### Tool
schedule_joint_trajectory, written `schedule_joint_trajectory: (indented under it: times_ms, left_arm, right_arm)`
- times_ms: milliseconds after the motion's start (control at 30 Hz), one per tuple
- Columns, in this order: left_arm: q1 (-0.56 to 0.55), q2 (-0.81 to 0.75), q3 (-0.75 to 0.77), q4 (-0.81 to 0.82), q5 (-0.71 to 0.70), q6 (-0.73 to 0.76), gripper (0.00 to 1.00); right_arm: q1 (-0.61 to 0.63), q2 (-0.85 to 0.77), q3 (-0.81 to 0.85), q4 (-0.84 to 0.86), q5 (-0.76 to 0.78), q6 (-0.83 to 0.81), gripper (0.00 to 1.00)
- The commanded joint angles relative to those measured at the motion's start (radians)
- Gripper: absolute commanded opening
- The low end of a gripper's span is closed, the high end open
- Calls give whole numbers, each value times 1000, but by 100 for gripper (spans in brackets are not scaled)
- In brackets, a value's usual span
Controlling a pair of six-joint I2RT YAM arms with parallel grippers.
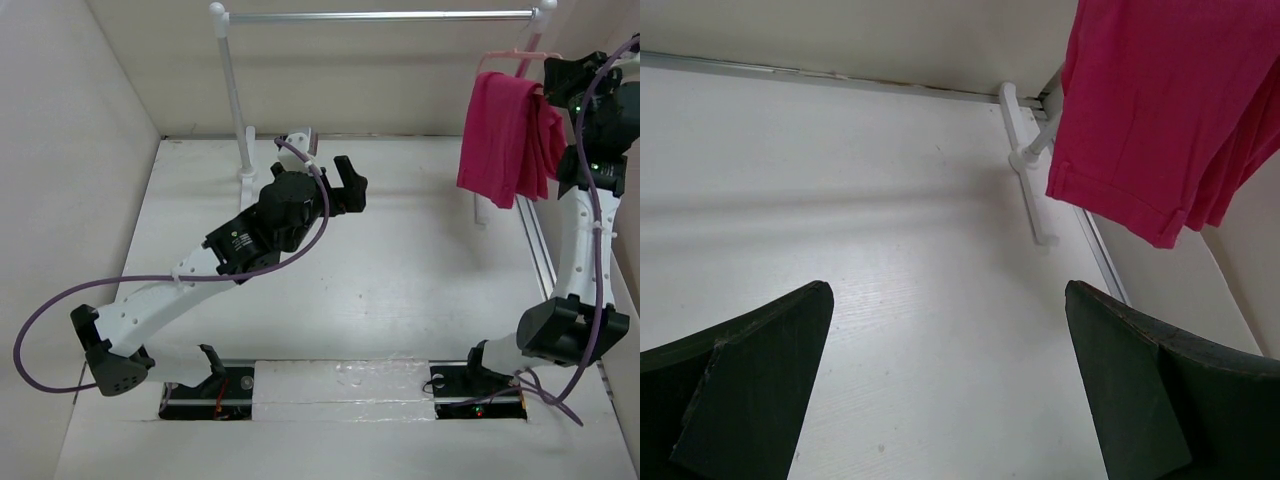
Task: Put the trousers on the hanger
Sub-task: Place the hanger at the clothesline, then reset both arms
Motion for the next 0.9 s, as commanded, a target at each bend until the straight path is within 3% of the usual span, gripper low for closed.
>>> schedule_joint_trajectory:
  times_ms: [0, 67, 233, 300, 333, 700, 867]
  left_arm:
    - [0, 4, -9, 29, 2, -9, 99]
    - [0, 10, -8, 31, 5, -9, 99]
    - [0, 21, -8, 26, 3, -12, 99]
    - [0, 24, -8, 24, 2, -12, 99]
    - [0, 25, -8, 21, 3, -15, 99]
    - [0, 33, -26, -6, -32, -24, 99]
    - [0, 64, 0, -48, -52, -29, 99]
  right_arm:
    - [41, -73, -77, 99, 61, -71, 0]
    - [73, -88, -130, 95, 60, -96, 0]
    - [85, -131, -242, 46, 101, -137, 44]
    - [85, -142, -254, 33, 103, -143, 50]
    - [85, -142, -257, 24, 100, -146, 58]
    - [85, -194, -257, -94, 46, -168, 78]
    - [120, -297, -329, -264, 35, -202, 88]
